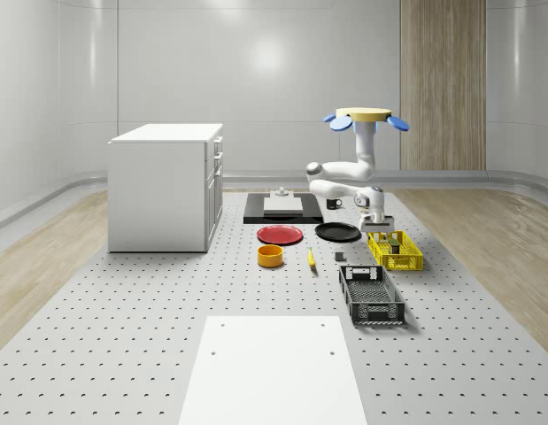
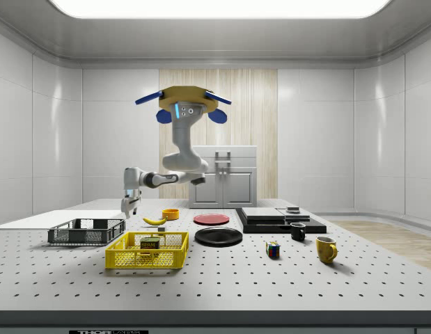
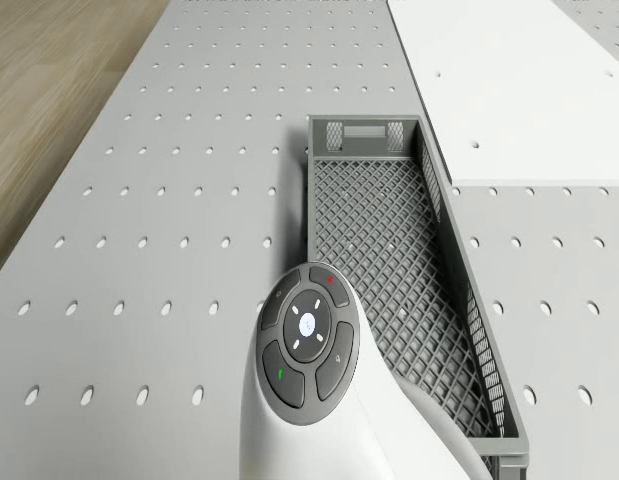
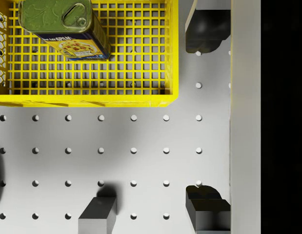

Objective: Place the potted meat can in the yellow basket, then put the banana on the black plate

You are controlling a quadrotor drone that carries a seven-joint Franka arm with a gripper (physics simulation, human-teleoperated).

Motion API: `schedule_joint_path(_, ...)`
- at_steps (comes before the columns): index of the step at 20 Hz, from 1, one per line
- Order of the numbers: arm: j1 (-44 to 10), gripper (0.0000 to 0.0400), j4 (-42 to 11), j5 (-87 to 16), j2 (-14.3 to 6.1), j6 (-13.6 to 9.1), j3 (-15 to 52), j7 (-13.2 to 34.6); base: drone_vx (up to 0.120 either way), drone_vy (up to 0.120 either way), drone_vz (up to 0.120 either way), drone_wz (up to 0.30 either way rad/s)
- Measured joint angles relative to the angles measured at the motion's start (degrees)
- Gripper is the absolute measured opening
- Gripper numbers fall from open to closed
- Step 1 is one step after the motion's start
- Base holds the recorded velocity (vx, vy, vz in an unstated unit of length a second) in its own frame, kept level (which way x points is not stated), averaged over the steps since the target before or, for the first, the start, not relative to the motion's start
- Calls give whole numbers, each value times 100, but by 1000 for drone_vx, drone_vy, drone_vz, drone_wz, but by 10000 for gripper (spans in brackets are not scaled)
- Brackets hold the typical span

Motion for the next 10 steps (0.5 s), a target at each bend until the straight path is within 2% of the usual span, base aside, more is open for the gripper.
schedule_joint_path(7, 0, 400, 0, 0, -1, 1, 0, 0, 120, -120, 0, 0)
schedule_joint_path(10, 0, 400, 0, 1, -1, 1, 0, 0, 0, -120, 0, 0)
